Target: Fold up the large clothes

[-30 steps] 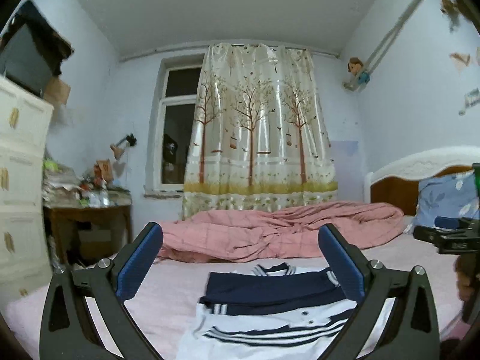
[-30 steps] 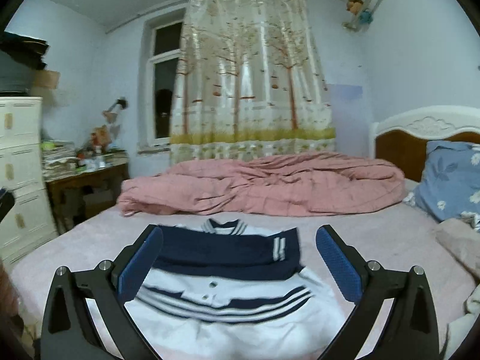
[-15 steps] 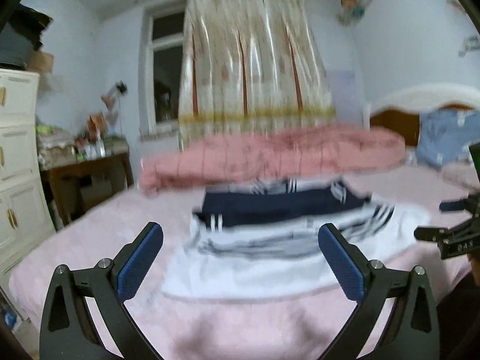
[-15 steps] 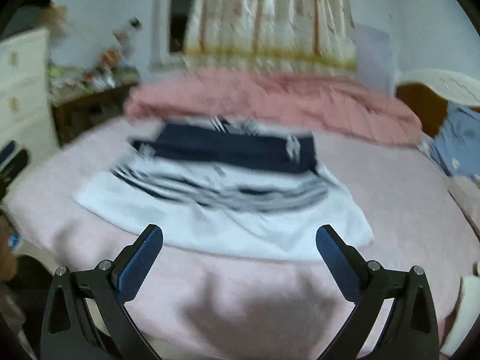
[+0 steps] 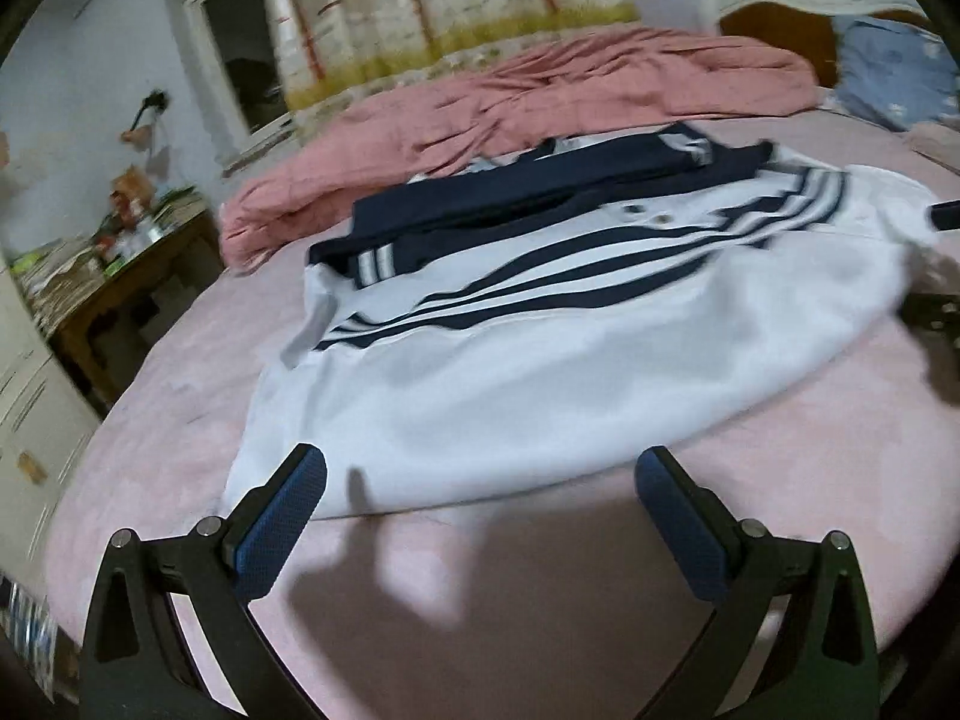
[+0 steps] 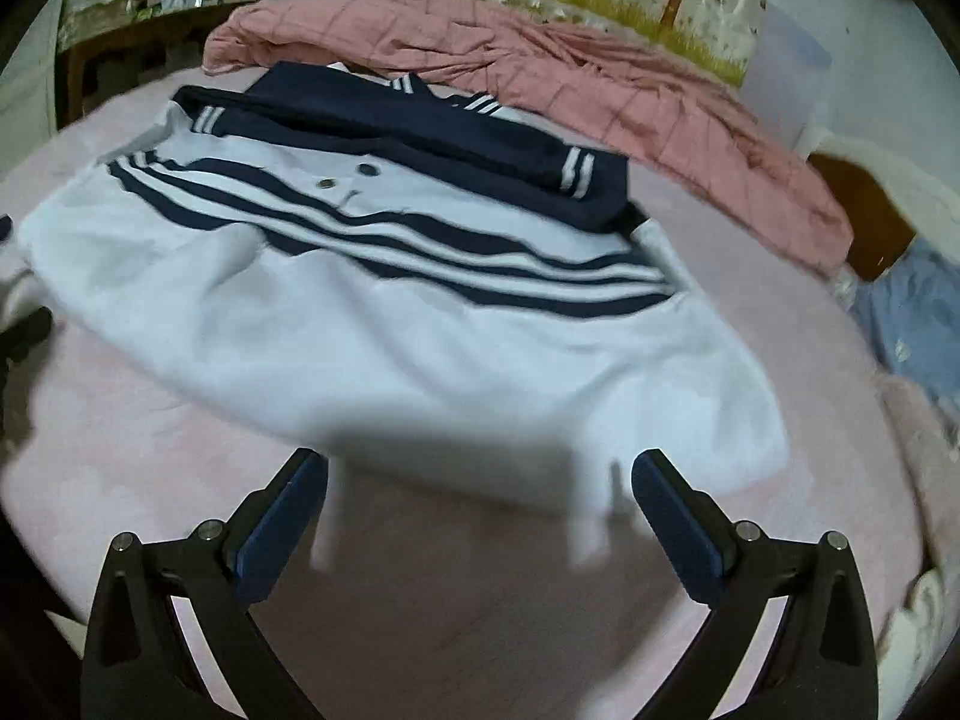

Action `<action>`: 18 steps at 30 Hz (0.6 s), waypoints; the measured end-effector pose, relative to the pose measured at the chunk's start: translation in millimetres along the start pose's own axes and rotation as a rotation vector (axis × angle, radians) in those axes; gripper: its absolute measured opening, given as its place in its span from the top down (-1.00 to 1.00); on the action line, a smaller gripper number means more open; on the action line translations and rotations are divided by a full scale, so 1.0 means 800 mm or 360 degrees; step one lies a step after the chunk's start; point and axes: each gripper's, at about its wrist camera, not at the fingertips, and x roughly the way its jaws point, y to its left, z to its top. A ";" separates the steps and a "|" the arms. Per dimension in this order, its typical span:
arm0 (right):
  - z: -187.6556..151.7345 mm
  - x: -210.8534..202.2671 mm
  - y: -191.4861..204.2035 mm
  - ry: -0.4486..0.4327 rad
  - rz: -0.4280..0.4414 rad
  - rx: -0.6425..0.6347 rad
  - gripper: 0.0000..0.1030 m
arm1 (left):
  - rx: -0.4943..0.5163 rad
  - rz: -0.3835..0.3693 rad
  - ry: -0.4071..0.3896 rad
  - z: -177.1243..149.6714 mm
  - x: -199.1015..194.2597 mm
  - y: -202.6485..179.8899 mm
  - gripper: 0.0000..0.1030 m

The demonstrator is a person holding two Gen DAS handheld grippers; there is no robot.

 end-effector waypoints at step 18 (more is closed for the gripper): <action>-0.002 0.043 -0.089 0.0029 -0.0042 -0.0042 0.55 | -0.0256 -0.0027 0.0090 0.023 0.033 0.099 0.96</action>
